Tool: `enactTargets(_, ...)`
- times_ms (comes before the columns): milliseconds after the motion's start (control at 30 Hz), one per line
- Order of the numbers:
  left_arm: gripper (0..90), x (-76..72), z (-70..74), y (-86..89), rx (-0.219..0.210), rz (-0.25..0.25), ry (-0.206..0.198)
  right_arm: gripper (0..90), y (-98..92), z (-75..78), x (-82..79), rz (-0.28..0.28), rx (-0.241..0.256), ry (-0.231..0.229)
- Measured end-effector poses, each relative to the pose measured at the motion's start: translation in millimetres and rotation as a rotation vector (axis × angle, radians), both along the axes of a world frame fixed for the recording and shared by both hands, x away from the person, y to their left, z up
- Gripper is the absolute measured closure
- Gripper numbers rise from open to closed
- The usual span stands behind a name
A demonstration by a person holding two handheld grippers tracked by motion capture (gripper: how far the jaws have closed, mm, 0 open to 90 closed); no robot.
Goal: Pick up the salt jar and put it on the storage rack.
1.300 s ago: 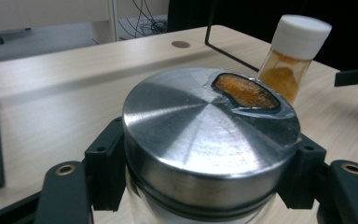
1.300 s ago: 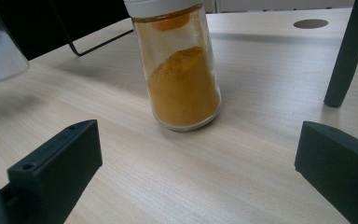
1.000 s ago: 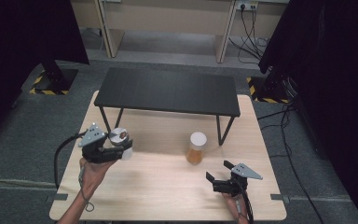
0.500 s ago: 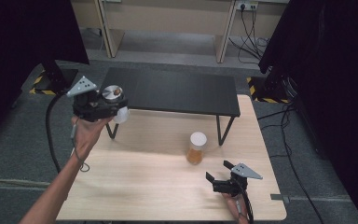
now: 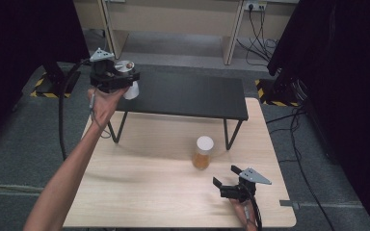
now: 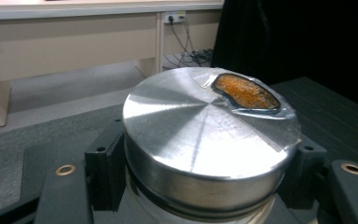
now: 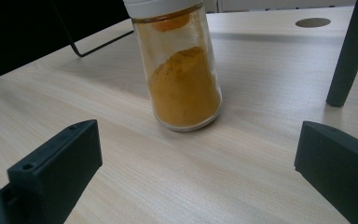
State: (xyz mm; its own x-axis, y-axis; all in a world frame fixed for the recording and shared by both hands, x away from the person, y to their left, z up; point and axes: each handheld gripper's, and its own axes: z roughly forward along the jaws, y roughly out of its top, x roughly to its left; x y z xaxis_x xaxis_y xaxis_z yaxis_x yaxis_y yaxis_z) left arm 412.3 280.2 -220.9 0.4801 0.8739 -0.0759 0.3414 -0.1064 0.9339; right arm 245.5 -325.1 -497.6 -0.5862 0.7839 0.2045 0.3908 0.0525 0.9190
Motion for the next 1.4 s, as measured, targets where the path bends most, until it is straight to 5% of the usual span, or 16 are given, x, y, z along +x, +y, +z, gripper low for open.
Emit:
enactTargets(567,31.3,37.8,-19.5,-10.7,0.019,0.061,0.032,0.6,-1.5,-0.5,1.6,0.008,0.007,0.002)
enactTargets(1133,30.2,36.7,-37.6,-7.5,0.023,0.066,-0.004,0.6,-1.3,-0.6,1.3,0.007,0.006,0.000)
enactTargets(1200,25.3,35.8,-42.8,0.4,-0.028,0.046,-0.012,0.6,-1.3,-0.5,1.1,0.006,0.006,0.001)
enactTargets(1400,8.2,25.7,-45.6,11.3,-0.049,-0.007,-0.012,0.6,-1.2,-0.7,0.7,0.006,0.006,-0.002)
